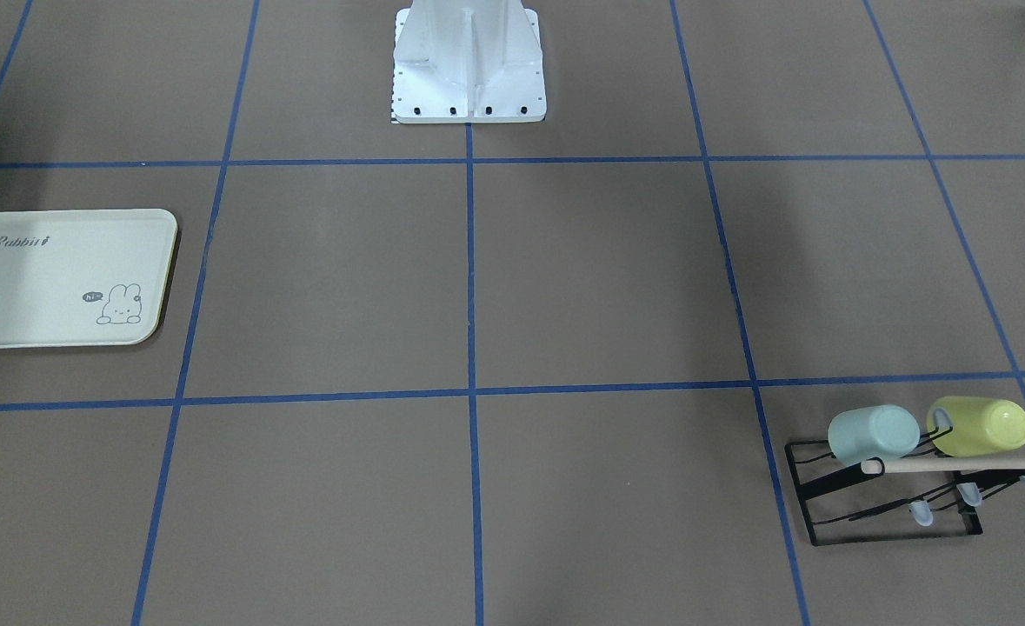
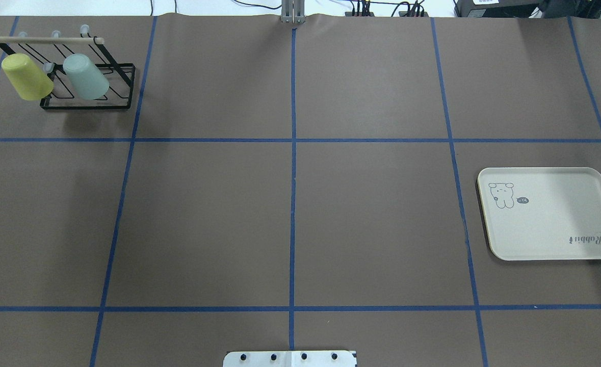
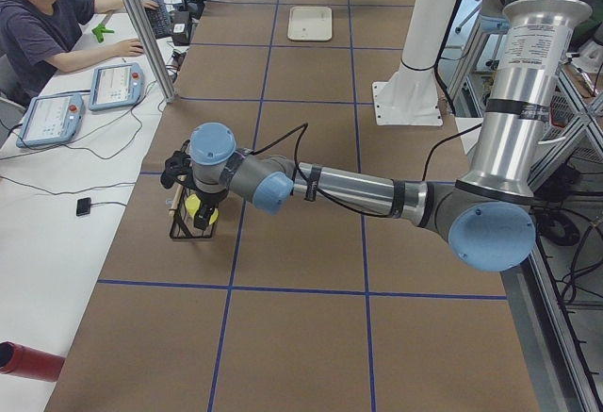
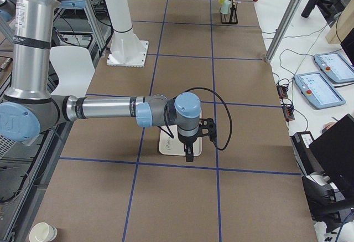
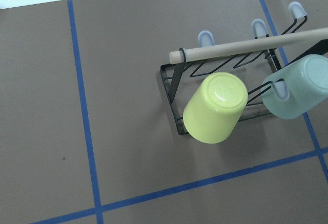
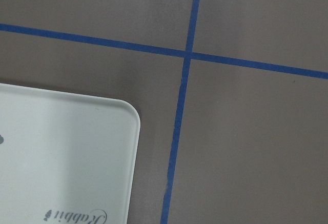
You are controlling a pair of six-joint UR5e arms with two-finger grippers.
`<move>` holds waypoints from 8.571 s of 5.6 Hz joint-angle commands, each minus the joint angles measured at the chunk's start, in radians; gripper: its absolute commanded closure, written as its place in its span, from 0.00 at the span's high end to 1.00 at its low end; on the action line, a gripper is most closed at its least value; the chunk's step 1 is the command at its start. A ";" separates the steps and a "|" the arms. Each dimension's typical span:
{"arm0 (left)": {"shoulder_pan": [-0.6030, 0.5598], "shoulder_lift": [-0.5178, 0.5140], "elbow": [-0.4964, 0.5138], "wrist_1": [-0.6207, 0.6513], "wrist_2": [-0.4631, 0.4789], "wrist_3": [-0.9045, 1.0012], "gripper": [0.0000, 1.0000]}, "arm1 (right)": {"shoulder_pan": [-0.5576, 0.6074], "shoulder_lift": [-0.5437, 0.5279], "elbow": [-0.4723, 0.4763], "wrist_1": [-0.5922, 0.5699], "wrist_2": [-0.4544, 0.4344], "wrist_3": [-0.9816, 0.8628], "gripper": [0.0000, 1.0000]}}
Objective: Left arm grabs green cup and hands to right arm on tray
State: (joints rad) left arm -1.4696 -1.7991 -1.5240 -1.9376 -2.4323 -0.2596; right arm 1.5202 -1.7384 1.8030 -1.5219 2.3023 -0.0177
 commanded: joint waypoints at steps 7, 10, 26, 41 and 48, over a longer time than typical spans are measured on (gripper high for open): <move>0.357 -0.212 0.036 0.009 0.372 -0.360 1.00 | -0.002 -0.009 -0.005 0.000 0.008 0.004 1.00; 0.393 -0.220 0.070 0.011 0.417 -0.357 1.00 | -0.002 -0.007 -0.004 0.000 0.008 0.007 1.00; 0.325 -0.151 -0.350 0.241 0.380 -0.437 0.12 | -0.002 0.006 0.009 0.002 0.095 0.018 1.00; 0.747 -0.239 -0.389 -0.834 0.315 -2.006 0.09 | -0.634 0.341 0.018 1.629 -0.190 2.048 1.00; 0.819 -0.289 -0.305 -0.968 0.414 -2.098 0.08 | -0.819 0.580 0.026 1.539 -0.432 2.274 0.99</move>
State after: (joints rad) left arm -0.6563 -2.0787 -1.8309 -2.9058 -2.0200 -2.3565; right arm 0.7272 -1.1922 1.8319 0.0631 1.8715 2.2636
